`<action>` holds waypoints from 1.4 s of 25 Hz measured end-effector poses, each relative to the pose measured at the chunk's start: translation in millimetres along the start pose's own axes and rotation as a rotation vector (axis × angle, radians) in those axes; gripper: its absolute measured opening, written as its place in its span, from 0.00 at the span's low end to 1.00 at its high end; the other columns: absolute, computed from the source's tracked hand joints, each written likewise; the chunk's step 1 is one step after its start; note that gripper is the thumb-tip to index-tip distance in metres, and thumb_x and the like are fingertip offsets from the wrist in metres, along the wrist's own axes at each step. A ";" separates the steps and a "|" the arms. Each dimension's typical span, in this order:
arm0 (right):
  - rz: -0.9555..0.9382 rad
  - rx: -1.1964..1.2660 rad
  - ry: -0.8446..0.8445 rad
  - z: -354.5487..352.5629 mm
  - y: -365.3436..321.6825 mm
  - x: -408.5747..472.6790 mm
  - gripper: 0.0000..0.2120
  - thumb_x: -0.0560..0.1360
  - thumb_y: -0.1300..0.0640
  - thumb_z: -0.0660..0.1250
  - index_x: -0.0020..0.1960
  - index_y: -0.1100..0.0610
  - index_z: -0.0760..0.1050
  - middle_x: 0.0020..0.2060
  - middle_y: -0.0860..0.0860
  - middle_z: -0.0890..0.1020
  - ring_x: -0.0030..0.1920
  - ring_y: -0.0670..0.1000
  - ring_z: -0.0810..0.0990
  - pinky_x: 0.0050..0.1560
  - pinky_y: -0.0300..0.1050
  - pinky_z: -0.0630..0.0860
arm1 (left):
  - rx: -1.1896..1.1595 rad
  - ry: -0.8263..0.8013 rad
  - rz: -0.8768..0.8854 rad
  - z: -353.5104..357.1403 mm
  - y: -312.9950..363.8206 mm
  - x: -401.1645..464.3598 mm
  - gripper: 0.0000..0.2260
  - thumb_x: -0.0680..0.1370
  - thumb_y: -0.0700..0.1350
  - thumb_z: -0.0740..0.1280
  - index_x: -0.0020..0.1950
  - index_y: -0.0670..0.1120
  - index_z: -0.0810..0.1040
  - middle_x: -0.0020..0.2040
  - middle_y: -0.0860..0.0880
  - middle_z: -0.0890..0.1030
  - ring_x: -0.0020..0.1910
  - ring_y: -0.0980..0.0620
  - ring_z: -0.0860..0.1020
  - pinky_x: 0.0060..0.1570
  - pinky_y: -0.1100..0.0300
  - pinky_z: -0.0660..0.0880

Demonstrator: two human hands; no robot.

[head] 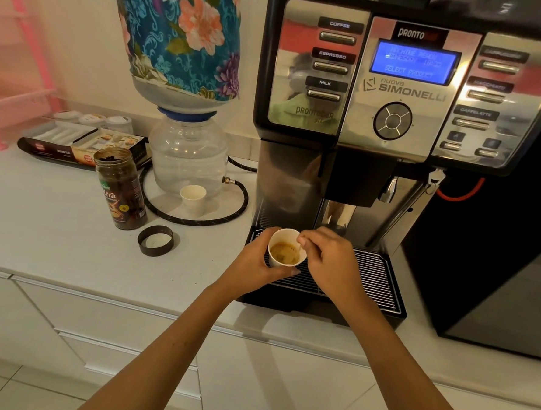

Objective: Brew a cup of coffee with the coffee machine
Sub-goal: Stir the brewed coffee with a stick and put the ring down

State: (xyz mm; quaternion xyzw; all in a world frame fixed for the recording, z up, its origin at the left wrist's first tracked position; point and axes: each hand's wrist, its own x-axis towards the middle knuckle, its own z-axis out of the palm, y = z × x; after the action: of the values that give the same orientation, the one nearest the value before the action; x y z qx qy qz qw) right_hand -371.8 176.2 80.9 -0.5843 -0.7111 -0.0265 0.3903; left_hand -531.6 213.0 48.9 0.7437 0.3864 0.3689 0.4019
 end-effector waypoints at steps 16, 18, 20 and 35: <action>-0.017 0.029 0.040 5.2 1.7 -3.0 0.08 0.75 0.58 0.68 0.52 0.59 0.82 0.45 0.54 0.85 0.43 0.51 0.82 0.43 0.40 0.78 | -0.002 -0.002 0.000 0.4 -1.9 1.2 0.28 0.69 0.50 0.76 0.62 0.61 0.65 0.55 0.67 0.72 0.54 0.65 0.74 0.47 0.77 0.71; 0.004 0.045 0.023 7.1 0.3 -5.4 0.09 0.75 0.58 0.68 0.52 0.59 0.82 0.44 0.54 0.84 0.42 0.51 0.82 0.42 0.38 0.77 | -0.009 -0.002 -0.003 0.7 -1.9 1.9 0.27 0.69 0.51 0.76 0.61 0.61 0.65 0.55 0.67 0.72 0.54 0.65 0.74 0.47 0.77 0.71; 0.029 0.010 0.051 6.3 2.4 -4.0 0.08 0.75 0.57 0.67 0.51 0.59 0.82 0.44 0.54 0.84 0.42 0.52 0.82 0.40 0.37 0.75 | 0.001 0.002 -0.008 0.6 -1.0 2.7 0.27 0.69 0.51 0.76 0.61 0.61 0.65 0.55 0.67 0.71 0.53 0.64 0.74 0.46 0.77 0.71; -0.095 -0.108 0.024 5.0 4.8 8.1 0.09 0.74 0.58 0.67 0.52 0.59 0.82 0.45 0.56 0.84 0.42 0.55 0.83 0.41 0.44 0.79 | 0.039 -0.004 -0.025 0.3 -3.7 6.2 0.29 0.69 0.51 0.76 0.63 0.60 0.64 0.57 0.62 0.73 0.54 0.61 0.75 0.47 0.73 0.72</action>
State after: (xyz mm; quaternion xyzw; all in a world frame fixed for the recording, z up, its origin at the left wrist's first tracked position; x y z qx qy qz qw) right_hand -370.5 186.8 80.2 -0.5696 -0.7309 -0.0902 0.3649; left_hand -529.7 219.7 46.9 0.7473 0.4021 0.3549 0.3925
